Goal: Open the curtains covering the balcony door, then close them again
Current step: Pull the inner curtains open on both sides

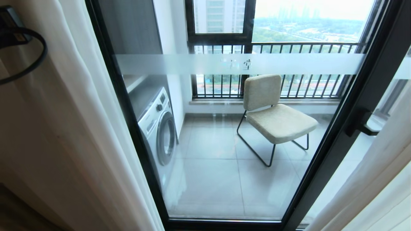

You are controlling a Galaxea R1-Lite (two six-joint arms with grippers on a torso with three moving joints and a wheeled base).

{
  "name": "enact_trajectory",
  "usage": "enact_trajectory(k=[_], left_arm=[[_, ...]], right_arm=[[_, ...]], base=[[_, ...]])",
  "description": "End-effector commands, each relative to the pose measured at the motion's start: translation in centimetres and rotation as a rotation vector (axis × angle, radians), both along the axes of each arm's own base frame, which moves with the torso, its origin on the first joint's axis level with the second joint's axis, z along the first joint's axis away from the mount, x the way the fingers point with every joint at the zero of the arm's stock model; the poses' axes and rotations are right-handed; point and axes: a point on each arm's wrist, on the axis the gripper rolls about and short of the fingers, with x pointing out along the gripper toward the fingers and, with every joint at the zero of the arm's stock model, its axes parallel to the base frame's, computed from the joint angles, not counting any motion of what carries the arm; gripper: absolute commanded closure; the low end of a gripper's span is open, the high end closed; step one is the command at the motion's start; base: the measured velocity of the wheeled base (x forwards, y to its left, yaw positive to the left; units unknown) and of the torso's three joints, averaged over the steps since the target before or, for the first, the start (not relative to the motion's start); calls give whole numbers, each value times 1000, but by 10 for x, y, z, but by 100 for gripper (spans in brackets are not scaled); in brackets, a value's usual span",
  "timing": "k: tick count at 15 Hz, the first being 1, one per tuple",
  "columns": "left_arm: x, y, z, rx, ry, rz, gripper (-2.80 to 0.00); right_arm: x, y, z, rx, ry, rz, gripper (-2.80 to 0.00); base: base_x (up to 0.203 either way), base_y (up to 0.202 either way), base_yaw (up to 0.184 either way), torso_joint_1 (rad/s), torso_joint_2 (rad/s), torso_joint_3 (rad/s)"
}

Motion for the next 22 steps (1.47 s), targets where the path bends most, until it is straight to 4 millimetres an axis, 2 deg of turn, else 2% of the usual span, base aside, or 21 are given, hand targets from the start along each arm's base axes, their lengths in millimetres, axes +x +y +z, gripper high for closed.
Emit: enact_trajectory(k=[1, 10, 20, 22], left_arm=[[0, 0, 0, 0, -1, 3, 0], [-2, 0, -2, 0, 2, 1, 0], [-3, 1, 1, -4, -9, 2, 0], [-2, 6, 1, -10, -6, 28, 0]], right_arm=[[0, 0, 0, -1, -2, 1, 0], [0, 0, 0, -1, 0, 1, 0], [0, 0, 0, -1, -1, 1, 0], [0, 0, 0, -1, -2, 1, 0]], base=[[0, 196, -3, 2, 1, 2], [0, 172, 0, 1, 3, 1], [0, 0, 0, 0, 0, 0], [0, 0, 0, 0, 0, 0]])
